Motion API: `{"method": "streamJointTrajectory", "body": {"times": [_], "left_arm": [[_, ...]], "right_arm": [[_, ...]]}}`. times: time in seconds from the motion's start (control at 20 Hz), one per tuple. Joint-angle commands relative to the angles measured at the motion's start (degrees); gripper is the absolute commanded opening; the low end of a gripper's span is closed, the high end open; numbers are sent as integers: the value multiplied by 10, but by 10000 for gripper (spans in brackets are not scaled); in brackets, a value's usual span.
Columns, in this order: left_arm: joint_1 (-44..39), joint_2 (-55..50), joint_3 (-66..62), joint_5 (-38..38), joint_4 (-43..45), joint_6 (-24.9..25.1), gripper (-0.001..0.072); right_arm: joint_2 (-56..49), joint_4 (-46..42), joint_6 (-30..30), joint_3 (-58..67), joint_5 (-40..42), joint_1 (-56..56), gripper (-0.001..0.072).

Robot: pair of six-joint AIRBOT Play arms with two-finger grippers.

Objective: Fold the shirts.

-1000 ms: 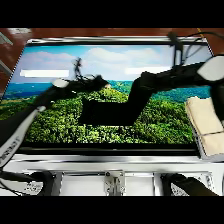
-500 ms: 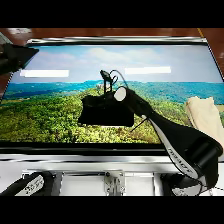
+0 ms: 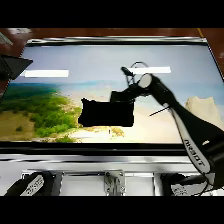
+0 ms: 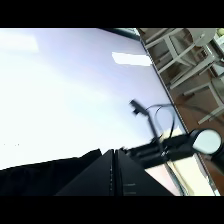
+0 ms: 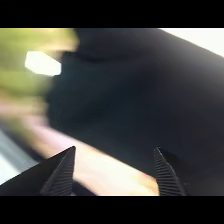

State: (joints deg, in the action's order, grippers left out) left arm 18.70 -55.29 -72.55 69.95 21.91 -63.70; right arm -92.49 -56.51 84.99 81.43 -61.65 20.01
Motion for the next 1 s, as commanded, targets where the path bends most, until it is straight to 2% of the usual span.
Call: {"method": "streamJointTrajectory", "body": {"times": [0.0, 0.1, 0.2, 0.4, 0.65, 0.7, 0.75, 0.8, 0.85, 0.95], "left_arm": [[2, 3, 13, 11, 8, 0, 33], [-1, 3, 18, 13, 8, 0, 33], [-14, 2, 19, 12, 8, 0, 33], [-65, 2, 19, 10, 8, 0, 33], [-103, 2, 19, 1, 8, 0, 33], [-107, 2, 19, -9, 8, 0, 33], [-110, 2, 19, -19, 8, 0, 33], [-111, 2, 19, -26, 8, 0, 33], [-112, 2, 19, -29, 8, 0, 33], [-112, 2, 19, -29, 8, 0, 34]], "right_arm": [[9, -113, 16, -10, -160, -123, 684], [-15, -108, -25, -26, -223, -151, 684], [-40, -76, -27, -39, -193, -156, 684], [-103, 64, -37, -39, -97, -139, 684], [-143, 83, -47, -39, -68, -105, 677], [-144, 82, -47, -39, -64, -104, 615], [-145, 83, -51, -39, -69, -104, 449], [-144, 84, -58, -35, -81, -106, 228], [-144, 85, -71, -21, -110, -111, 78], [-131, 79, -125, 25, -180, -127, 67]]}}
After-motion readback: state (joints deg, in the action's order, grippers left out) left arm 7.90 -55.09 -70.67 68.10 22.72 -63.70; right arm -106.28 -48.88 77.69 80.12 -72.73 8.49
